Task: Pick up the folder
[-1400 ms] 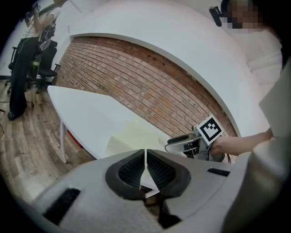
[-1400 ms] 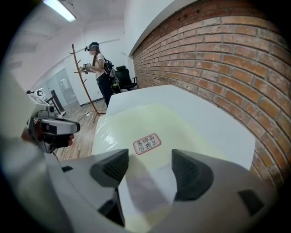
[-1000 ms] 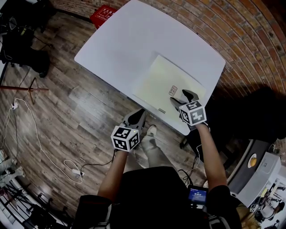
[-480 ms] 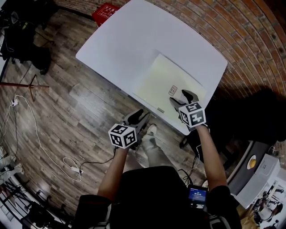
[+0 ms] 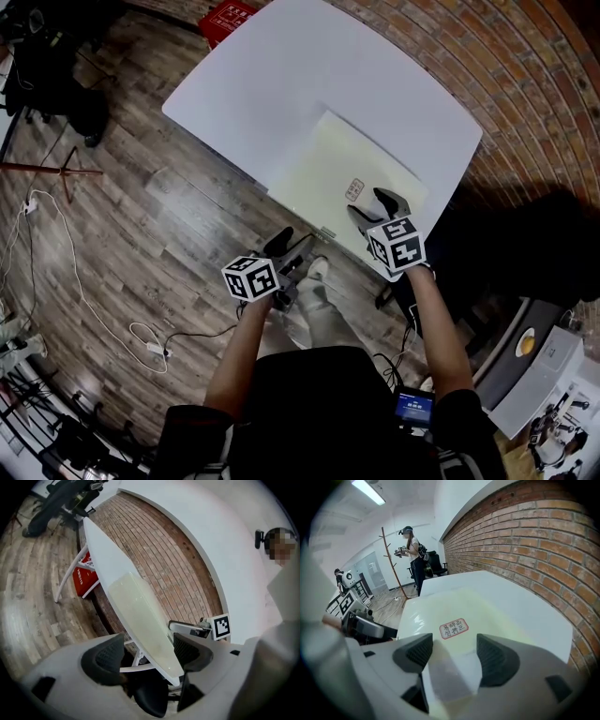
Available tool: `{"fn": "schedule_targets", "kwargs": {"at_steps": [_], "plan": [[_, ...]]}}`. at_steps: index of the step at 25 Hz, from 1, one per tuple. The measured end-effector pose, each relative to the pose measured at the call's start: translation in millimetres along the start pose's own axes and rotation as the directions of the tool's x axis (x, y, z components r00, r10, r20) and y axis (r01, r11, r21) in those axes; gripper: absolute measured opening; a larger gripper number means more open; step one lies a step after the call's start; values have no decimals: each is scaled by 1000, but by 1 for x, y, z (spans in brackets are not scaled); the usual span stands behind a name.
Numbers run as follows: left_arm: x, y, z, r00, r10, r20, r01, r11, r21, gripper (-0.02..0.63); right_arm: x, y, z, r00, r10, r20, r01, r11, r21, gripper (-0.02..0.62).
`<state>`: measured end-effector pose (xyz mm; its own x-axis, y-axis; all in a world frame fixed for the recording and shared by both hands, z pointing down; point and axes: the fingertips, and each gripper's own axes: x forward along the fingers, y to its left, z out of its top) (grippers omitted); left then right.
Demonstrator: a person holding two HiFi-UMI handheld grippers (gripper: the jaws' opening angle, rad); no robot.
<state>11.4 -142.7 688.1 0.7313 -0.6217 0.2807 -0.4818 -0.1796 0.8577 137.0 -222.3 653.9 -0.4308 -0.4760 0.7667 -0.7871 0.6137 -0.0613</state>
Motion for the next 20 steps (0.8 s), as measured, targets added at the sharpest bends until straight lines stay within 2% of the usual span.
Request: {"fn": "schedule_targets", "kwargs": {"at_steps": [6, 11, 20], "plan": [[-1, 1, 5, 996, -56, 67, 63, 991, -114, 341, 1, 11, 1, 1000, 12, 3, -12, 1000, -13, 272], [3, 1, 8, 988, -95, 124, 122, 965, -233, 354, 2, 18, 1, 1000, 21, 2, -21, 1000, -17, 272], [5, 7, 0, 986, -89, 138, 128, 944, -303, 367, 3, 32, 1, 999, 43, 4, -43, 998, -36, 272]]}}
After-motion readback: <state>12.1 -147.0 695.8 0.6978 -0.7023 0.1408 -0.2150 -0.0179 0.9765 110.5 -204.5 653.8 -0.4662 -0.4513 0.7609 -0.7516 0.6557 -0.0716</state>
